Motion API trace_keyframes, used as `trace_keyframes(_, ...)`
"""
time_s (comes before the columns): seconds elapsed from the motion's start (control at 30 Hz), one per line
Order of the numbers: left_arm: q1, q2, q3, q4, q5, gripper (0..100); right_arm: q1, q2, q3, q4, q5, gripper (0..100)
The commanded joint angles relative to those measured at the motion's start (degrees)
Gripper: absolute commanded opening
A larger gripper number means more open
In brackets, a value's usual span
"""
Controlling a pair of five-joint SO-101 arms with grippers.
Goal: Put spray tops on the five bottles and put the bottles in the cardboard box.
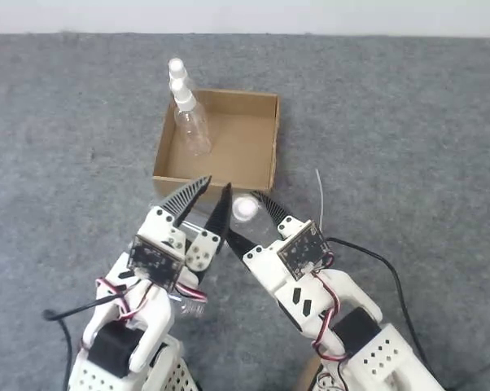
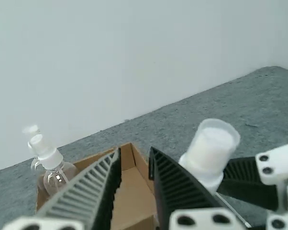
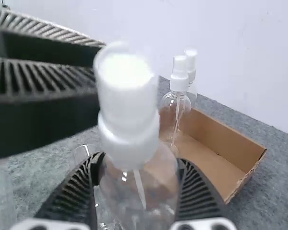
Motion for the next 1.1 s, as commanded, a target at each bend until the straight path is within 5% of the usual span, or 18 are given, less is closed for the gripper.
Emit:
trace_keyframes(0.0, 2.73, -0.97, -0.31, 1.32, -1.14, 9, 0.31, -1.8, -1.58, 0.13, 1.23, 0.6)
trace_keyframes(0.27, 2.02, -0.97, -0.66, 1.23, -1.14, 9, 2.42, -1.8, -1.58, 0.13, 0.88, 0.6)
trace_keyframes(0.57, -6.33, -1.05, -3.82, 1.23, -0.97, 9, 3.74, -1.8, -1.14, 0.04, 0.88, 0.6)
trace_keyframes(0.83, -23.47, -1.05, -3.38, 1.58, -0.88, 9, 3.74, -1.45, -0.97, 0.13, 0.88, 0.6)
trace_keyframes(1.07, -31.3, -1.05, 4.0, 1.23, 7.74, 9, 4.09, -1.8, 0.18, 0.04, 0.88, 0.6)
